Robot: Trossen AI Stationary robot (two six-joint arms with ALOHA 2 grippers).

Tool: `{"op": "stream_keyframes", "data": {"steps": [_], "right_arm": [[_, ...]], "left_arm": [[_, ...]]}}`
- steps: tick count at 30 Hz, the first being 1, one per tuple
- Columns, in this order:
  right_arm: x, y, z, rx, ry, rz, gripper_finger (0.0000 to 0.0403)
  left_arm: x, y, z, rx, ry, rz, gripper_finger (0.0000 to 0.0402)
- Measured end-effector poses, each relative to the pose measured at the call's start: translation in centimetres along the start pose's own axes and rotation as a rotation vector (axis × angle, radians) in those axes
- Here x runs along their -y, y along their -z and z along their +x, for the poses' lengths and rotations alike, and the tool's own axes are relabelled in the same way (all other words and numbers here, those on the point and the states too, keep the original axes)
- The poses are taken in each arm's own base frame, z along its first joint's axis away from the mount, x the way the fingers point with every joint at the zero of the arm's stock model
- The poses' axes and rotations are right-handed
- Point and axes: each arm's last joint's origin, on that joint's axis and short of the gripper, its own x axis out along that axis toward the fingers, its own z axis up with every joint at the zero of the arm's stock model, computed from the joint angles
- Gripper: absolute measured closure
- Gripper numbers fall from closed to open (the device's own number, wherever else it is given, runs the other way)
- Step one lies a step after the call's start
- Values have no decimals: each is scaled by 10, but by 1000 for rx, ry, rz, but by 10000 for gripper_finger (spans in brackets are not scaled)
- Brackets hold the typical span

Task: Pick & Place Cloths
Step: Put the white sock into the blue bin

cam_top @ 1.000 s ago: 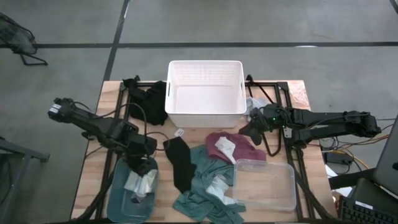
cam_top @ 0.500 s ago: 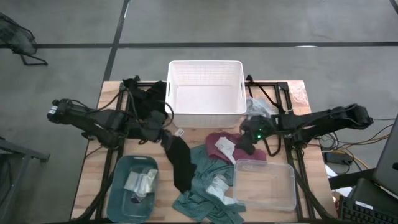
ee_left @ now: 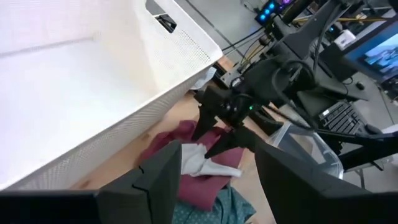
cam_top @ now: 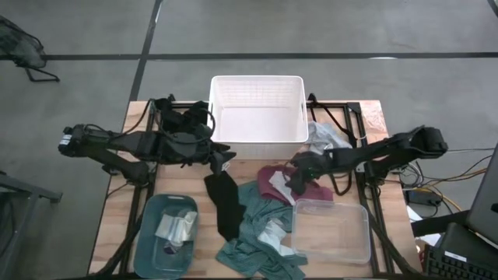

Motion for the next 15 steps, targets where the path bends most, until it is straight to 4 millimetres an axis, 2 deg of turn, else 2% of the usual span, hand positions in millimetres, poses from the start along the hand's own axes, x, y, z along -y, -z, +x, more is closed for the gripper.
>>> {"op": "stream_keyframes", "data": {"steps": [4, 8, 11, 15], "right_arm": [[2, 2, 8, -20, 17, 27, 172], [-2, -3, 9, 23, -27, 24, 214], [-6, -6, 7, 59, -70, 21, 263], [-8, -7, 1, 52, -102, 21, 350]], "left_arm": [[-1, 0, 0, -1, -3, 10, 193], [-1, 0, 1, 1, -3, 28, 193], [-2, -1, 2, 3, -10, 51, 193], [-3, -1, 4, 11, -29, 76, 193]]}}
